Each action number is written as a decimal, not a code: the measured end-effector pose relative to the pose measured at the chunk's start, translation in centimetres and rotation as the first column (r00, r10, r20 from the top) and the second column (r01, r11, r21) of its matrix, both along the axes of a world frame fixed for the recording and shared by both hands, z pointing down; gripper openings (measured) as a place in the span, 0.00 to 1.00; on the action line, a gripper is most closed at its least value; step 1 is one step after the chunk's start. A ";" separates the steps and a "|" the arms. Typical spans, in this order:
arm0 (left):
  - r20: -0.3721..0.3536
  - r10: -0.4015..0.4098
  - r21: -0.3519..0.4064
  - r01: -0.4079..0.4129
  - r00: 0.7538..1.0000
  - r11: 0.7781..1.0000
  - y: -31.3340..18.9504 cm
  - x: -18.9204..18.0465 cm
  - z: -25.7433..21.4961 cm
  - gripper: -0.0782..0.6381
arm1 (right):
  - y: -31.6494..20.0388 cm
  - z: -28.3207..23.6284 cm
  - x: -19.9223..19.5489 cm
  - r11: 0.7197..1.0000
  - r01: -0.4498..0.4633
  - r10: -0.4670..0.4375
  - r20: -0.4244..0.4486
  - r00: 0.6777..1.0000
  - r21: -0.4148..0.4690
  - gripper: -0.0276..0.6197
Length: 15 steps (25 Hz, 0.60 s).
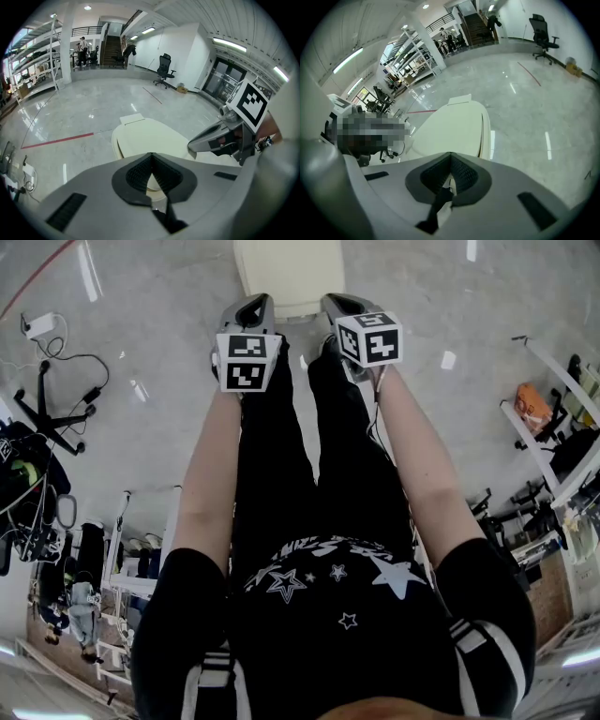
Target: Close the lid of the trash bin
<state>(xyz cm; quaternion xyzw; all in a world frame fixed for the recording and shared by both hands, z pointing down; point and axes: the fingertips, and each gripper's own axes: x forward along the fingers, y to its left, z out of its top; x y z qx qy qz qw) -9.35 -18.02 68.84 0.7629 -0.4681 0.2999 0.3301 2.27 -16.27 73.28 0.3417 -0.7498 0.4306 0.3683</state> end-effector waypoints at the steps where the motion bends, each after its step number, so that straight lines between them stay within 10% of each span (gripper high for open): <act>1: 0.000 0.001 -0.007 -0.001 1.000 1.000 0.2 0.0 0.3 0.12 | 0.2 0.4 0.0 1.000 0.003 -0.003 -0.004 1.000 -0.007 0.05; 15: 0.017 0.029 -0.143 -0.026 0.999 0.989 2.9 0.0 6.6 0.12 | 0.5 4.4 -0.2 0.999 -0.015 0.012 -0.062 0.998 -0.040 0.05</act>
